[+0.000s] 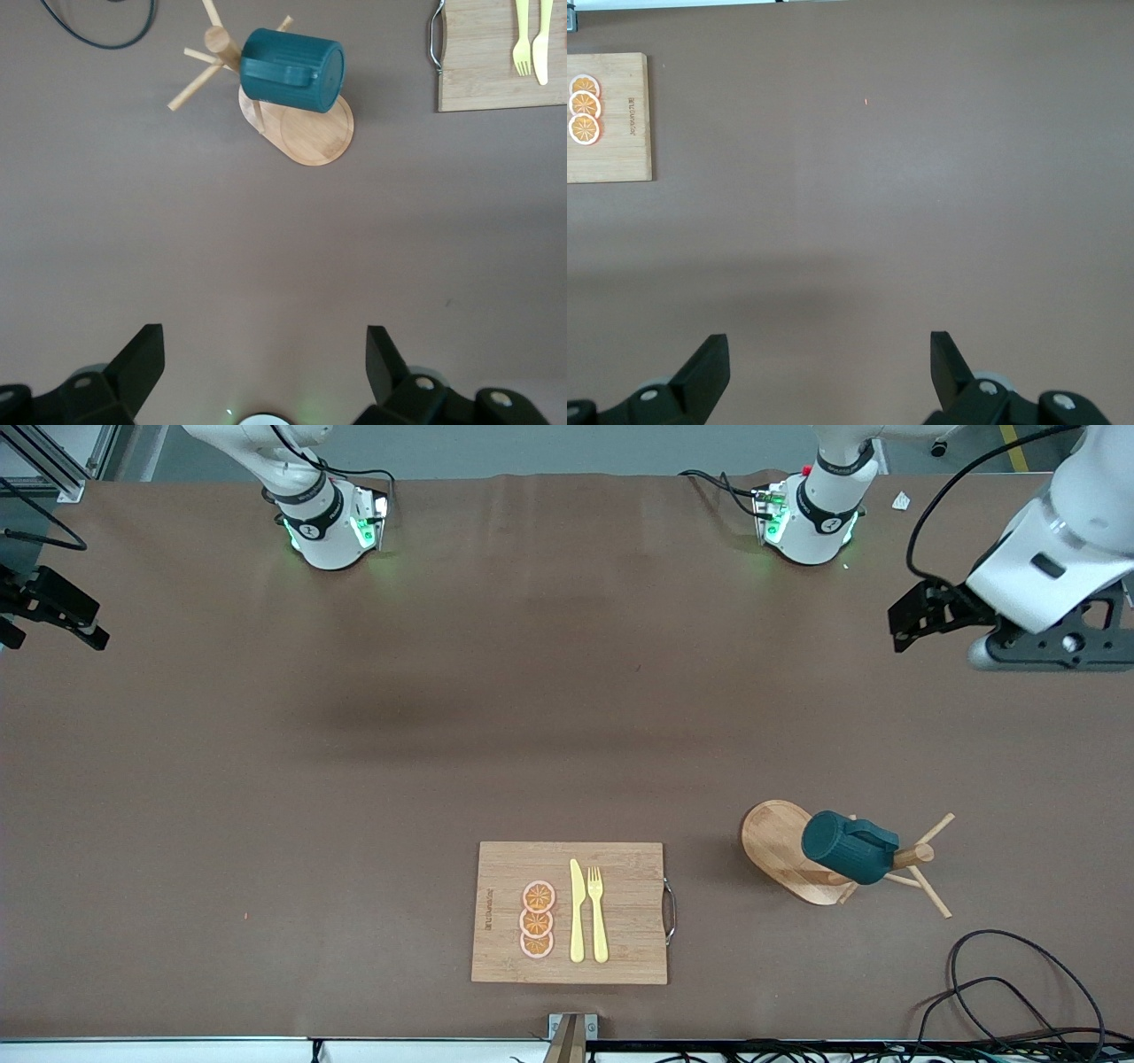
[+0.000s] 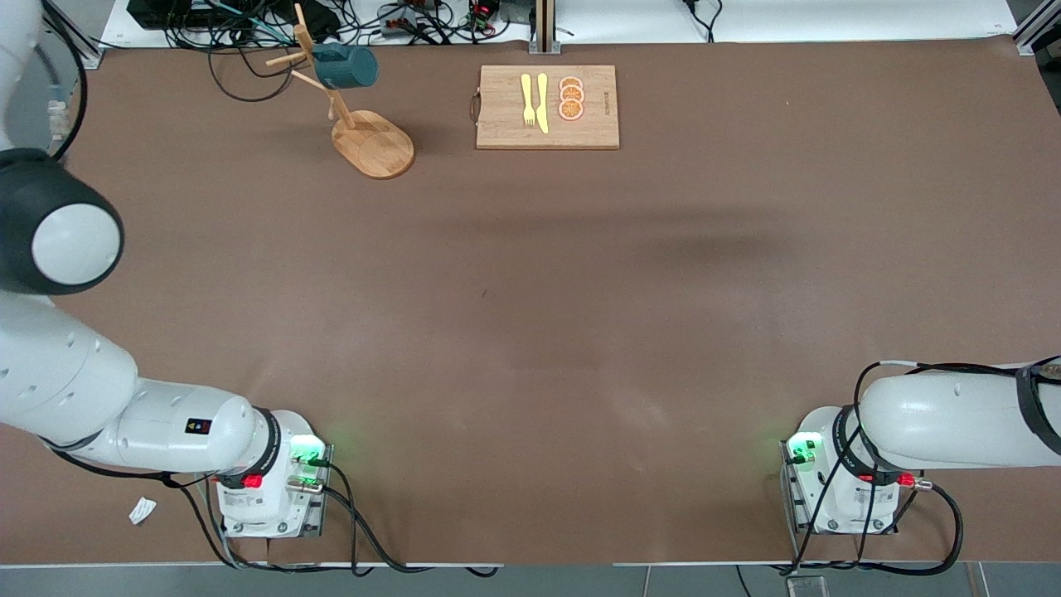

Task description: Pass cup and hang on rack

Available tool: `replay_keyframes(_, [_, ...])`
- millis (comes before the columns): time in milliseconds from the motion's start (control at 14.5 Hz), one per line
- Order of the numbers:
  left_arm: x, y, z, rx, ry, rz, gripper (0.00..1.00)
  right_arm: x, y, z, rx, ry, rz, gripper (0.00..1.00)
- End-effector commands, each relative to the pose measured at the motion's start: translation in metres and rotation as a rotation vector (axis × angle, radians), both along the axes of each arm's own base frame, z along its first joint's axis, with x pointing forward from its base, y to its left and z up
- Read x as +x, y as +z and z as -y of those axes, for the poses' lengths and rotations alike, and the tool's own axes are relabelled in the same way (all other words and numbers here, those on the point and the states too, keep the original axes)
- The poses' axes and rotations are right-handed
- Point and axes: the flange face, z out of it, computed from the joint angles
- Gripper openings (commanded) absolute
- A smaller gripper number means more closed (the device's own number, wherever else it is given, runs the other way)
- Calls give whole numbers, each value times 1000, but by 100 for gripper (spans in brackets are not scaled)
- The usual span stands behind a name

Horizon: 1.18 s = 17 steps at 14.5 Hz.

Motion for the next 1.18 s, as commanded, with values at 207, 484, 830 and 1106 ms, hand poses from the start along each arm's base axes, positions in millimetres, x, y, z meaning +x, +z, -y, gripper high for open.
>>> replay_keyframes(207, [-46, -13, -10, 12, -16, 16, 100, -2, 2, -5, -5, 7, 10, 100])
replay_keyframes(484, [-55, -16, -14, -17, -7, 6, 100, -2, 2, -4, -5, 6, 10, 100])
replay_keyframes(830, [-53, -17, -22, -21, 8, 7, 100, 1, -4, -1, -5, -1, 17, 100])
replay_keyframes(1106, [-52, -17, -26, -21, 16, 4, 100, 1, -7, 3, -5, -8, 13, 100])
